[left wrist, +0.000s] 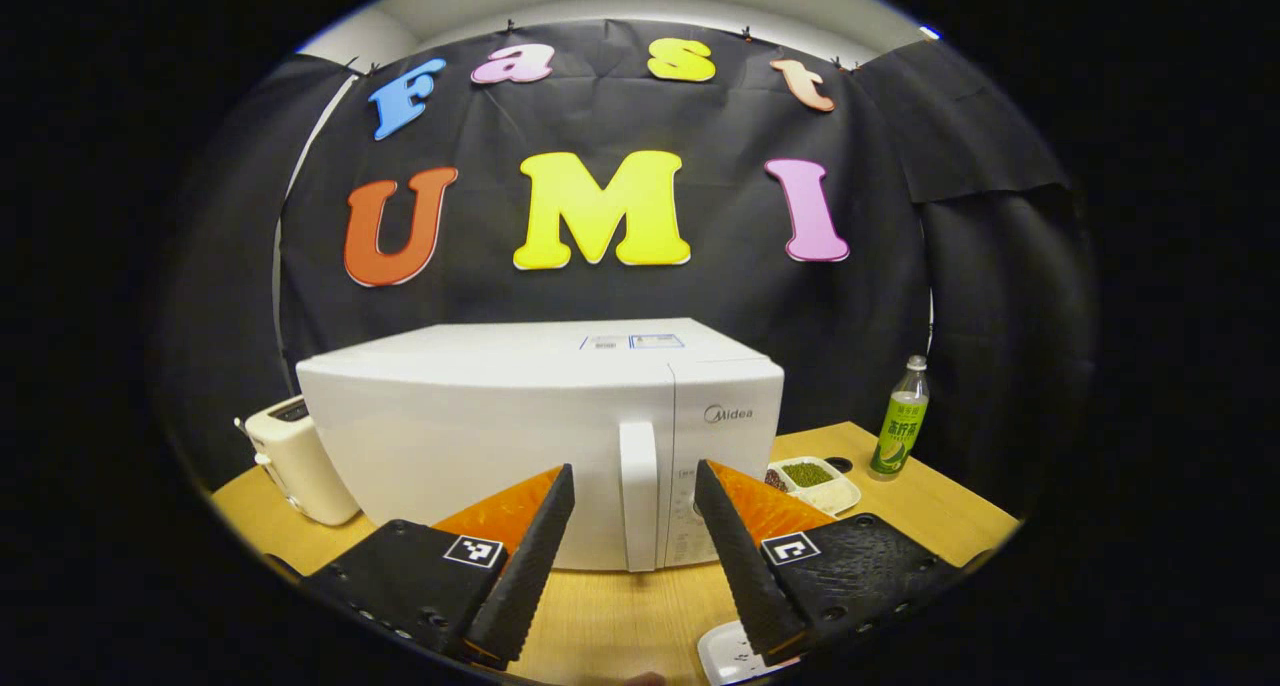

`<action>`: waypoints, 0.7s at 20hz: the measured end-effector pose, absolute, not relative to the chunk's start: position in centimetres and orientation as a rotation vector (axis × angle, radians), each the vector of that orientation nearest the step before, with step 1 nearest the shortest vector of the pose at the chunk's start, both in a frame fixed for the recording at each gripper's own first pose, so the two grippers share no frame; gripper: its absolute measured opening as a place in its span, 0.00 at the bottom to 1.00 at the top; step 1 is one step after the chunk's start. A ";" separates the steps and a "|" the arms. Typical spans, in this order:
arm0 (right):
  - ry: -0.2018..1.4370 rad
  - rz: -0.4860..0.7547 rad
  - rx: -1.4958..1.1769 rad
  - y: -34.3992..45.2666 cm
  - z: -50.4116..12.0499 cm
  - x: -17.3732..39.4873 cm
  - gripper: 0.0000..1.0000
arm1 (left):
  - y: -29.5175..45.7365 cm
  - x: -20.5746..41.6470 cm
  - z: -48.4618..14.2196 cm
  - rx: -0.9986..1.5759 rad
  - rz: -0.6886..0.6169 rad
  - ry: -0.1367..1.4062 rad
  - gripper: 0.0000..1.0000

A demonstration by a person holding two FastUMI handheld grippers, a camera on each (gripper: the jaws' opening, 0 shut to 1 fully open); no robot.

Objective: Open the microwave oven with the left hand, put the food in, and close the microwave oven.

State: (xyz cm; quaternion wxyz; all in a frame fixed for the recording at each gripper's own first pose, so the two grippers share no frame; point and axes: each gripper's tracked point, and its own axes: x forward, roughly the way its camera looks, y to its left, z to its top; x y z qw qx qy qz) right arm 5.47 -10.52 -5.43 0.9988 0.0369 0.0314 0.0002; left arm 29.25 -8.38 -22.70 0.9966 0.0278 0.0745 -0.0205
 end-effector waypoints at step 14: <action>0.062 -0.007 0.077 -12.9 -8.7 5.6 0.94 | -9.3 33.2 -28.5 0.039 -0.042 0.199 0.31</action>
